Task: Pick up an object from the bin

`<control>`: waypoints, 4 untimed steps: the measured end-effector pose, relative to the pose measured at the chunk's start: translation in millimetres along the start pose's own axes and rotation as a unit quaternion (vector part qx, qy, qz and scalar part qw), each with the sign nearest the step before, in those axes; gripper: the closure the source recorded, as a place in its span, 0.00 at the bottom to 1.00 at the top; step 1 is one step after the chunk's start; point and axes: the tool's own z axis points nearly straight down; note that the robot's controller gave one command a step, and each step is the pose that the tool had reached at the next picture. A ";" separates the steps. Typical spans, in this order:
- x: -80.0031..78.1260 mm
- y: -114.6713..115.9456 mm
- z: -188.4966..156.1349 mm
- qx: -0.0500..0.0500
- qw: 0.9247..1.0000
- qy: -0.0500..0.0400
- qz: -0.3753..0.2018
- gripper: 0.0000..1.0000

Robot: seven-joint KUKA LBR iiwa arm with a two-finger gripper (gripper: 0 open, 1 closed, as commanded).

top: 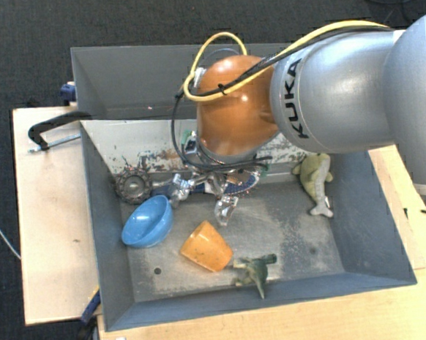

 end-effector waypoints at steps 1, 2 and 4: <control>11.0 -15.5 -11.2 0.000 1.000 0.000 -0.013 0.00; -39.0 33.1 -15.0 -0.002 0.999 0.000 0.034 0.00; -50.8 96.5 40.3 0.004 0.985 0.001 -0.171 0.00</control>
Offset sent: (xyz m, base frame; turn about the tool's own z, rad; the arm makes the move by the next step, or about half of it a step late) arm 0.0070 -0.0177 0.0095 -0.0303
